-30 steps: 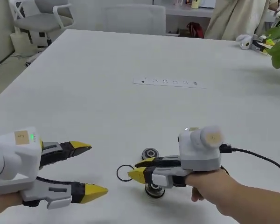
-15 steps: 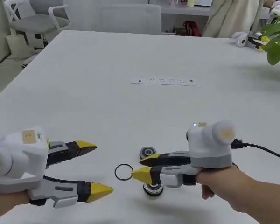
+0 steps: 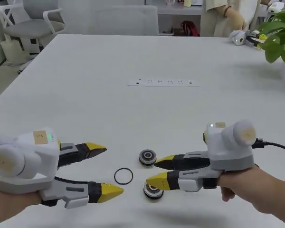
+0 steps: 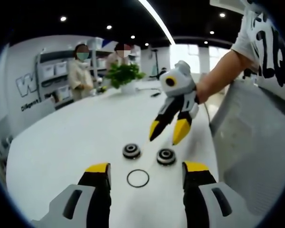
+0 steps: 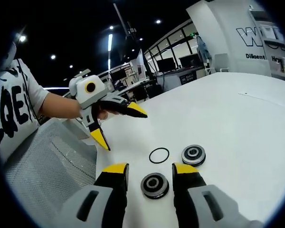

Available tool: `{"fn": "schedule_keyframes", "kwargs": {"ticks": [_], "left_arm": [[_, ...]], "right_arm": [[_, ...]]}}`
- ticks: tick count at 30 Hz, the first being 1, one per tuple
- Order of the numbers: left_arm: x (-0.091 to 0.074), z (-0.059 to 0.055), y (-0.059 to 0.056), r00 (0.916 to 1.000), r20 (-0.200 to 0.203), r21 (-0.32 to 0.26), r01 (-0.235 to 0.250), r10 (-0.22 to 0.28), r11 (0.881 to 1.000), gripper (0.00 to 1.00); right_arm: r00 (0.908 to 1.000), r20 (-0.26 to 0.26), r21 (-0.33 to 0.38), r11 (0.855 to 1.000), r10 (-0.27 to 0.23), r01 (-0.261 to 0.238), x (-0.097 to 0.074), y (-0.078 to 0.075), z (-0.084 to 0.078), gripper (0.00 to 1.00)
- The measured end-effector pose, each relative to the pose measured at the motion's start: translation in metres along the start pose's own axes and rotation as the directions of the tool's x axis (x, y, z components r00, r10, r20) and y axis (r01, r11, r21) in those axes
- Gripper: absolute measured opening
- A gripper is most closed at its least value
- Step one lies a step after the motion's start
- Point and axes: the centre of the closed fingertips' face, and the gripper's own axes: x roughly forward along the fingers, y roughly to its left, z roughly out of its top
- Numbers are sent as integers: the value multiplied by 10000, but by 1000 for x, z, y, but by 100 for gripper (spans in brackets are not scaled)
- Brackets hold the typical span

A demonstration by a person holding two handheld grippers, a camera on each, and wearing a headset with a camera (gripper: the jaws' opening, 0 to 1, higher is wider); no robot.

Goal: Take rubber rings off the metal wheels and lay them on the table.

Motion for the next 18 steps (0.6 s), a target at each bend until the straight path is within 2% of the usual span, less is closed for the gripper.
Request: {"fn": "schedule_keyframes", "kwargs": {"ticks": [13, 18], "left_arm": [[18, 5, -8, 9989, -143, 168, 452, -450, 9988, 60], [26, 3, -10, 9975, -259, 219, 659, -653, 9976, 59]], "right_arm": [[9979, -585, -513, 9984, -281, 251, -16, -11, -23, 36], [9959, -857, -684, 9974, -281, 223, -17, -11, -34, 34]]}}
